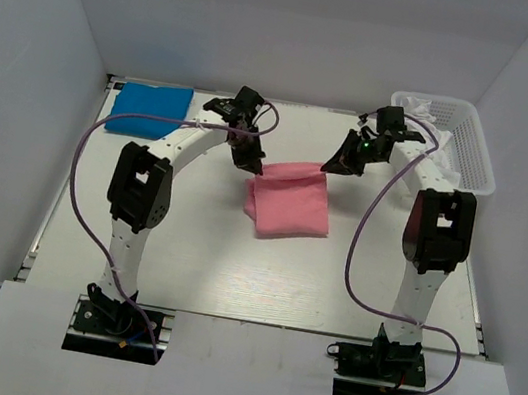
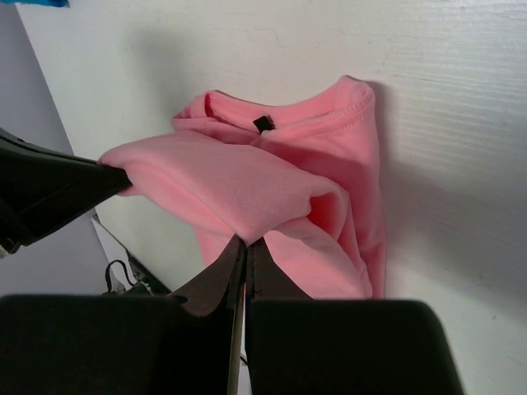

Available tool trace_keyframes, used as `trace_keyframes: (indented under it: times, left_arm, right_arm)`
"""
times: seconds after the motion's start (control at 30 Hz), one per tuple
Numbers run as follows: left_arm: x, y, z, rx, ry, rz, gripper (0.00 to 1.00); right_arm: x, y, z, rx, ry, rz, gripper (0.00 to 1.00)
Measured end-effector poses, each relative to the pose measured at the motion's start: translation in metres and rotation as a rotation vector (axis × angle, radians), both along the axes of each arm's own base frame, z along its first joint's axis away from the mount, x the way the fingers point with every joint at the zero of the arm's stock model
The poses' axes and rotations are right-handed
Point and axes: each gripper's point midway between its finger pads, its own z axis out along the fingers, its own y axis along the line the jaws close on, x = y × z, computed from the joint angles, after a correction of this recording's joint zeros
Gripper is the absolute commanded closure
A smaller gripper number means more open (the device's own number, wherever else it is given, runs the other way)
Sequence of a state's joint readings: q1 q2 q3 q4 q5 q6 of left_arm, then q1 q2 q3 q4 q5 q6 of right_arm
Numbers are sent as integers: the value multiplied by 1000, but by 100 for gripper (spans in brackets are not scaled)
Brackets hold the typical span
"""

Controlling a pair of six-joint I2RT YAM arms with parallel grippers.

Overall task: Fold and stack the t-shirts
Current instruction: Fold the long partially folded tshirt into a neat square

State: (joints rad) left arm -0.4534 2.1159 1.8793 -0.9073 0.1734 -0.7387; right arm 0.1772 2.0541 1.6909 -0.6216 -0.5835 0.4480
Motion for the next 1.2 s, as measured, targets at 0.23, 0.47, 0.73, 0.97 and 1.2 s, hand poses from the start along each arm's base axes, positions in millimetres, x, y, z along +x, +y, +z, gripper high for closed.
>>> trace_keyframes:
  times: [0.23,0.47,0.73,0.97,1.2]
  left_arm:
    - [-20,-1,16,-34,-4,-17,100]
    - [-47,5,70,-98,-89,-29,100]
    - [-39,5,58,-111,-78,-18,100]
    - [-31,7,26,-68,-26,3,100]
    - [-20,13,12,-29,-20,44,99]
  right_arm:
    - [-14,0,17,16,-53,12,100]
    - [-21,2,58,49,-144,26,100]
    - [-11,4,52,51,-138,26,100]
    - [10,12,19,47,-78,37,100]
    - [28,25,6,61,-79,64,94]
